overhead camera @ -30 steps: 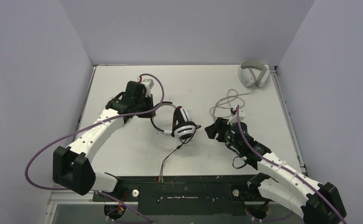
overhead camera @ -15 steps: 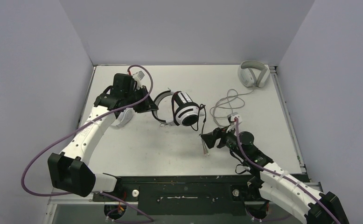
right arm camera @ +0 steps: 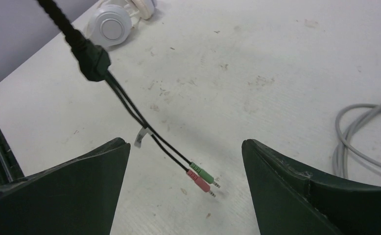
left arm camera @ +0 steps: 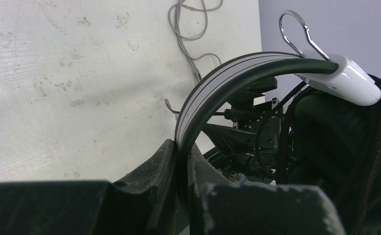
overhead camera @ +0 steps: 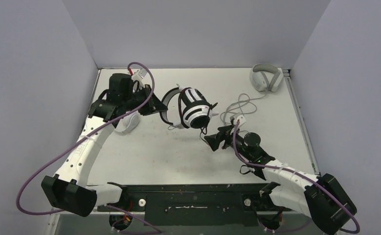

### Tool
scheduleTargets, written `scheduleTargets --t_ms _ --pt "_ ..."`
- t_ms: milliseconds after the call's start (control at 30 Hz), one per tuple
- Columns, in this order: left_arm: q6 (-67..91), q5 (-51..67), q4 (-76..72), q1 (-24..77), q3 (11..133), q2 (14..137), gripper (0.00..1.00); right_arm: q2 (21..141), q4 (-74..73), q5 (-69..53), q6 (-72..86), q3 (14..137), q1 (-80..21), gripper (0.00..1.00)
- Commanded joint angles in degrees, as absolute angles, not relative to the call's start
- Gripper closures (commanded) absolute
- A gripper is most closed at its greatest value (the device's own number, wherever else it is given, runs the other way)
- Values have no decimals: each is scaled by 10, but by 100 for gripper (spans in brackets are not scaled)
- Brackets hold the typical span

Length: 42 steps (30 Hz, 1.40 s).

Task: Wrap the headphones
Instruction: Wrap the headphones cable around the headphones.

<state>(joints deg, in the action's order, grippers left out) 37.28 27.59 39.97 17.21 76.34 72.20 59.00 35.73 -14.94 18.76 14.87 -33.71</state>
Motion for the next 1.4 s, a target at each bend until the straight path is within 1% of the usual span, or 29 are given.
scheduleTargets --t_ms 0,200,300,433,500,600,633,667,700,733,867,967,1067,1200,1367 --pt "417 331 364 175 804 693 100 618 513 -211 171 172 -332 14" --pt "422 336 360 175 806 687 100 654 524 -281 167 216 -327 19" --pt "427 342 353 175 806 684 100 665 520 -290 164 227 -326 22" --pt "435 348 344 175 801 678 100 686 532 -307 167 241 -324 32" --pt "434 348 344 175 801 676 100 696 531 -316 169 252 -324 46" --pt "430 341 345 174 792 674 100 687 525 -310 170 260 -323 79" --pt "429 336 346 174 787 674 100 676 520 -299 170 257 -323 89" --pt "427 331 346 174 782 674 100 663 512 -285 167 256 -323 95" --pt "427 331 344 174 779 674 100 646 493 -266 164 255 -321 98" --pt "427 331 341 174 774 674 100 627 474 -250 159 255 -321 100" --pt "404 311 346 174 767 675 100 547 370 -159 131 285 -317 100" --pt "393 288 353 173 766 680 100 498 284 -148 77 334 -319 100" --pt "411 287 324 169 743 682 100 465 215 -148 40 386 -331 100" --pt "461 293 258 153 700 675 100 442 127 -129 -16 446 -376 100" --pt "482 243 229 141 687 678 100 457 14 -112 -93 525 -468 100"
